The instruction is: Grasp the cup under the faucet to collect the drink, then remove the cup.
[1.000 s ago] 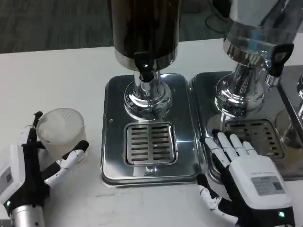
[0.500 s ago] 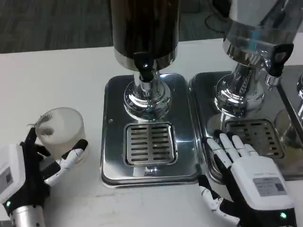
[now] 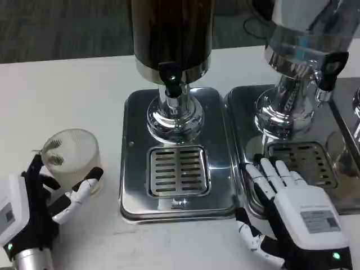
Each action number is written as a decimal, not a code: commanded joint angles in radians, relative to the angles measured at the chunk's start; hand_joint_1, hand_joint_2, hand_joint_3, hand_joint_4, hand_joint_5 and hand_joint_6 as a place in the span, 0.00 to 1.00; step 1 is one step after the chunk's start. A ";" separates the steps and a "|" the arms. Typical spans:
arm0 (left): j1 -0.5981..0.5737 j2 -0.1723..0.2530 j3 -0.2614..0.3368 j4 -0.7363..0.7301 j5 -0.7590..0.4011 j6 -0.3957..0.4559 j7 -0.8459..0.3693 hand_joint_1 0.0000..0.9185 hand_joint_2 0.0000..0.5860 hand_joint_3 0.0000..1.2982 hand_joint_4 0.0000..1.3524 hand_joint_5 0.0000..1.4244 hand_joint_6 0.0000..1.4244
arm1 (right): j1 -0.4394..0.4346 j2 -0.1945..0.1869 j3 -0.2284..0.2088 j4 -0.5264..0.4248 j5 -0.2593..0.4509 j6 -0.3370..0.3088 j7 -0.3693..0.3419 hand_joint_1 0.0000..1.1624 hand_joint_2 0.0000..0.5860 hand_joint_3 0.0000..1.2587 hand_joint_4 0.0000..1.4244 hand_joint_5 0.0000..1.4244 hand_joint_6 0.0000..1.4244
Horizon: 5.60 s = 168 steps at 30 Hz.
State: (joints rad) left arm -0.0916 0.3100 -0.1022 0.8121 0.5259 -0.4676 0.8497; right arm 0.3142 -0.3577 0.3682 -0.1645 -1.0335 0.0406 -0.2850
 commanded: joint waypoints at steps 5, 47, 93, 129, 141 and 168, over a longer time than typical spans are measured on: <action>0.000 -0.008 -0.015 0.013 0.019 -0.016 0.059 0.51 0.19 0.33 0.42 0.57 0.68 | 0.000 -0.002 -0.006 -0.016 0.005 0.000 0.004 0.25 0.78 0.08 0.00 0.00 0.07; 0.008 -0.029 -0.063 -0.152 0.120 -0.006 0.168 0.56 0.15 0.39 0.46 0.58 0.69 | 0.010 -0.014 -0.011 -0.048 0.002 0.001 0.023 0.25 0.78 0.08 0.00 0.00 0.08; -0.218 -0.116 -0.287 0.135 0.156 -0.014 0.048 0.53 0.13 0.39 0.46 0.58 0.69 | 0.037 0.029 -0.006 -0.065 -0.013 0.026 0.009 0.25 0.78 0.08 0.00 0.00 0.08; -0.195 -0.103 -0.315 0.145 0.147 0.076 -0.030 0.24 0.06 0.16 0.15 0.33 0.28 | 0.018 0.041 -0.003 -0.037 0.003 0.023 0.004 0.25 0.78 0.08 0.00 0.00 0.08; -0.169 -0.084 -0.305 0.095 0.143 0.079 -0.044 0.11 0.01 0.11 0.09 0.28 0.22 | 0.004 0.042 0.000 -0.021 0.007 0.021 0.006 0.25 0.80 0.08 0.00 0.00 0.08; -0.038 0.024 -0.188 -0.176 0.124 0.019 -0.021 0.00 0.00 0.05 0.00 0.16 0.07 | -0.055 0.042 -0.001 0.039 0.000 0.019 -0.033 0.28 0.79 0.08 0.00 0.00 0.08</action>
State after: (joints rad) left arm -0.1558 0.3125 -0.3045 0.6849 0.6405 -0.4301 0.8162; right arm 0.2737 -0.3082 0.3671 -0.1422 -1.0319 0.0642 -0.3063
